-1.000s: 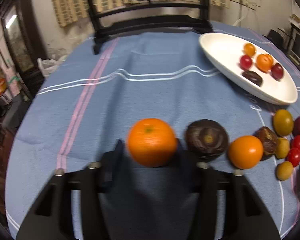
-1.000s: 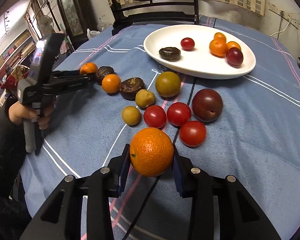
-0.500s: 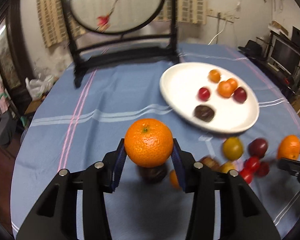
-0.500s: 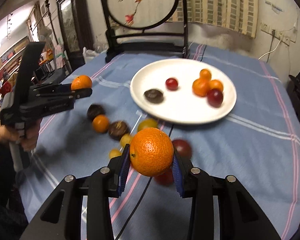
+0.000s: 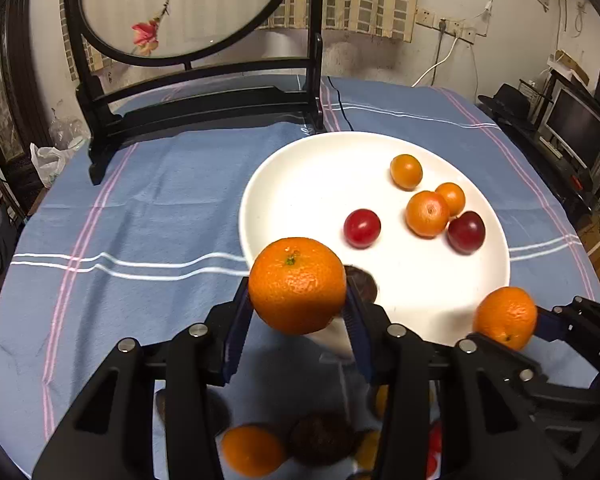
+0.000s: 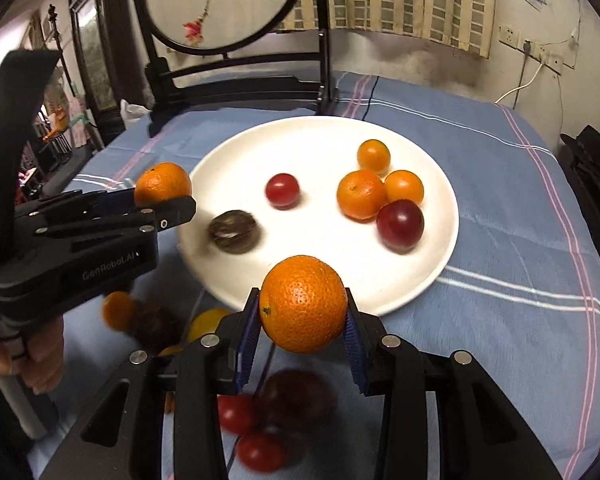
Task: Organize fruits
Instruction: 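Lower both mandarins onto the white plate and open both grippers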
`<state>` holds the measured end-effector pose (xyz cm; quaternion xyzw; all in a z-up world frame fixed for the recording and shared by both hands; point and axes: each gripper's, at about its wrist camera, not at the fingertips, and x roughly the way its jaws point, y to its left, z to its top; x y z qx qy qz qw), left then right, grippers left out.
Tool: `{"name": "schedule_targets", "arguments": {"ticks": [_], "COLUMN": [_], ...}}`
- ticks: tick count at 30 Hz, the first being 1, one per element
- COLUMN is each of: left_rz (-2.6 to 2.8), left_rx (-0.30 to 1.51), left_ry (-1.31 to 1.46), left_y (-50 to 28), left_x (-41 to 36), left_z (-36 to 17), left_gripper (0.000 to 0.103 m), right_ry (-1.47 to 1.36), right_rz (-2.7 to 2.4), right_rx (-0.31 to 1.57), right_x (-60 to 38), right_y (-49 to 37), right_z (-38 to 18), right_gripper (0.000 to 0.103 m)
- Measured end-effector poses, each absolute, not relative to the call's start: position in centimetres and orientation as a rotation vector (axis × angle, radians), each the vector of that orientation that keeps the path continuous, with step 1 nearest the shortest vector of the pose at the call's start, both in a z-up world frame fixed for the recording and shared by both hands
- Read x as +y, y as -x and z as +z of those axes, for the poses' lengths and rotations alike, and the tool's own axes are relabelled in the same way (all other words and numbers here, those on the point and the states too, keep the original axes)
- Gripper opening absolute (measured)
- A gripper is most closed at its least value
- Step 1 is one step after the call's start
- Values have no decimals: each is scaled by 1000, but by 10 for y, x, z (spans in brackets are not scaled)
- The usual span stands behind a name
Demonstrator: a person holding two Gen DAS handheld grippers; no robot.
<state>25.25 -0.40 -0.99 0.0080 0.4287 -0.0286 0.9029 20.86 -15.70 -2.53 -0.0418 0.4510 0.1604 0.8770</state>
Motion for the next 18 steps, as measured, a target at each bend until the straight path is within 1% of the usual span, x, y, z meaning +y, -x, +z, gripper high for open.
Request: {"name": "schedule_targets", "arguments": {"ticks": [13, 14, 15, 18], "left_rz": [-58, -54, -50, -44], "left_rx": [945, 937, 928, 900], "left_ry": [17, 18, 19, 7], "left_y": [-286, -285, -283, -277], "left_x": [-15, -15, -14, -14], "left_z": [-33, -33, -32, -25], "left_gripper": [45, 45, 48, 54], "right_ry": [92, 94, 96, 85], "right_rz": [303, 297, 289, 289], "right_rx": [990, 995, 1000, 986], "right_x": [-151, -151, -151, -154], "right_y": [-242, -242, -242, -236], "right_z": [-49, -50, -51, -47], "right_gripper": [41, 41, 41, 46]}}
